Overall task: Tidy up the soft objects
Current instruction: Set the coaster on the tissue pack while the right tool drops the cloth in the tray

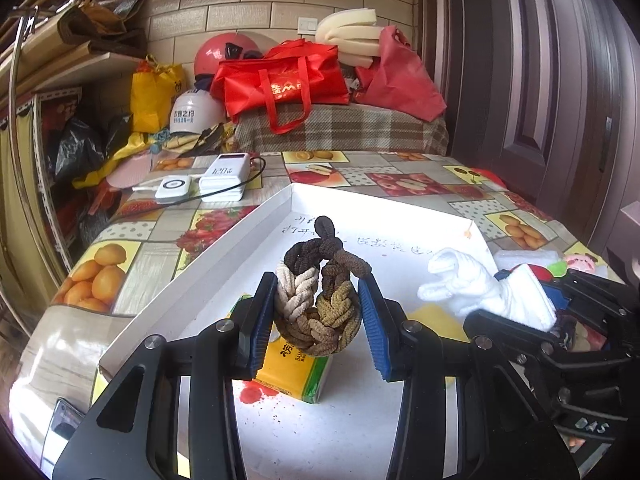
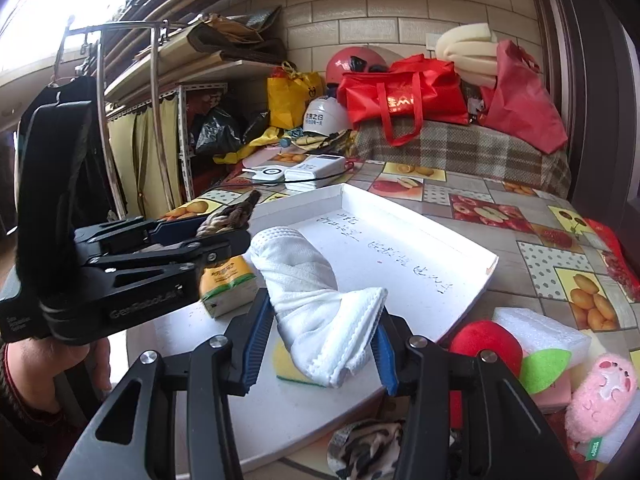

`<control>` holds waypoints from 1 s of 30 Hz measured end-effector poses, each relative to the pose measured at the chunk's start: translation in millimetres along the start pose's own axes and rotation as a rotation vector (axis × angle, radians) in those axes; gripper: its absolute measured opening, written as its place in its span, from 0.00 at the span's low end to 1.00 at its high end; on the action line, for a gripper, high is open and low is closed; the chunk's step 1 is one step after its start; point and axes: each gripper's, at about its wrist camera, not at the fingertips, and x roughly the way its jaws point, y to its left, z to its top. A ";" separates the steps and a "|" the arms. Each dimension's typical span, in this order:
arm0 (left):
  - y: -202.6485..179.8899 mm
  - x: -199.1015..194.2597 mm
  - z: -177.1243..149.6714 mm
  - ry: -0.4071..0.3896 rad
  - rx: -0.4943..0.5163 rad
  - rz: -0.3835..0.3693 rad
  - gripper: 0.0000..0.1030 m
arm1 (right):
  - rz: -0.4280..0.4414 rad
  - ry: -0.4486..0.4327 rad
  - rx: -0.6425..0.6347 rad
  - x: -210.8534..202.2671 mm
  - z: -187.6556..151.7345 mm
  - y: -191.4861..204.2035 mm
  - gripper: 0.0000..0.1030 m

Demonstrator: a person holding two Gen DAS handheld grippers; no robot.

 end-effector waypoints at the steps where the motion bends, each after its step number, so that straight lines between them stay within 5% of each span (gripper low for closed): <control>1: 1.3 0.7 0.5 0.002 -0.006 0.000 0.40 | -0.006 0.004 0.017 2.7 1.2 -2.5 0.45; 9: -2.1 8.3 5.6 -0.007 0.007 0.033 0.40 | -0.059 0.025 0.147 26.2 12.4 -24.4 0.46; 26: -4.8 9.0 6.1 -0.003 0.017 0.032 0.40 | -0.089 -0.012 0.062 21.4 16.2 -9.8 0.46; 30: -2.8 8.5 5.7 -0.007 0.015 0.068 0.48 | -0.093 -0.009 0.040 22.8 16.1 -4.5 0.68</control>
